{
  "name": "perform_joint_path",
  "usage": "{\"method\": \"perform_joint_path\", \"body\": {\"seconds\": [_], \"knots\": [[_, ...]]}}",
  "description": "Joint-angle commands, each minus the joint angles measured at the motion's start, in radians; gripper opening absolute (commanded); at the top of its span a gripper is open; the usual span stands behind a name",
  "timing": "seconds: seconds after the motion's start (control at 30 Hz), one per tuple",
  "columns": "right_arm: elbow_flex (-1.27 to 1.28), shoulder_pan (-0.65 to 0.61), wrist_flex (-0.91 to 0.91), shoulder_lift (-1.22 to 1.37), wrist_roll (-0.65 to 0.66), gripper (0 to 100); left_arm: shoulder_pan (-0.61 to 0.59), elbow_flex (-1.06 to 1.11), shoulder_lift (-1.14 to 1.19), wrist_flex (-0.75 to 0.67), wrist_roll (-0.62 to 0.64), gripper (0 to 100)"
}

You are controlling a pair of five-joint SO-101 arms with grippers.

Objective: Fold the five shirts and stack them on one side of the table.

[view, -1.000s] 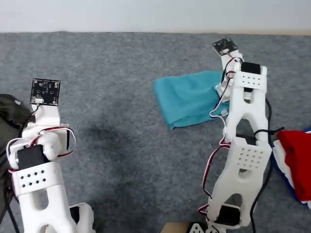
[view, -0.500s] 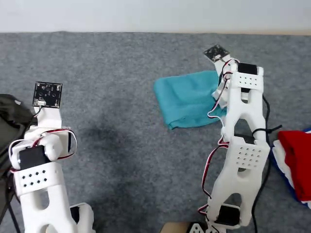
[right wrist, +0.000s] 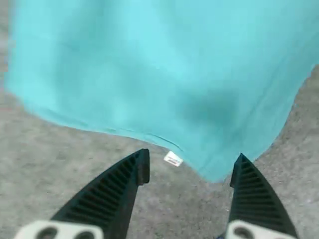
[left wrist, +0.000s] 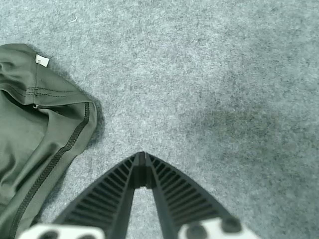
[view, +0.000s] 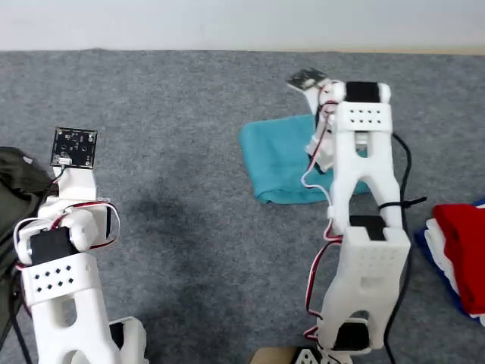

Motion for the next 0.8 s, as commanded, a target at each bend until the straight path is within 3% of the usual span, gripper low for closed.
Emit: {"method": "perform_joint_path", "body": {"seconds": [0.0, 0.33, 0.63, 0.77], "knots": [[-0.060, -0.085, 0.036, -0.128, -0.009, 27.1, 0.008, -0.004, -0.018, -0.011, -0.006, 0], [-0.055, -0.297, 0.048, -0.105, -0.087, 27.3, 0.008, 0.016, -0.018, -0.015, -0.006, 0], [-0.077, -0.298, 0.030, -0.013, -0.187, 27.3, 0.003, 0.036, -0.018, -0.011, -0.006, 0], [-0.078, -0.274, 0.056, -0.019, -0.097, 27.2, 0.002, 0.038, -0.020, -0.011, -0.008, 0]]}}
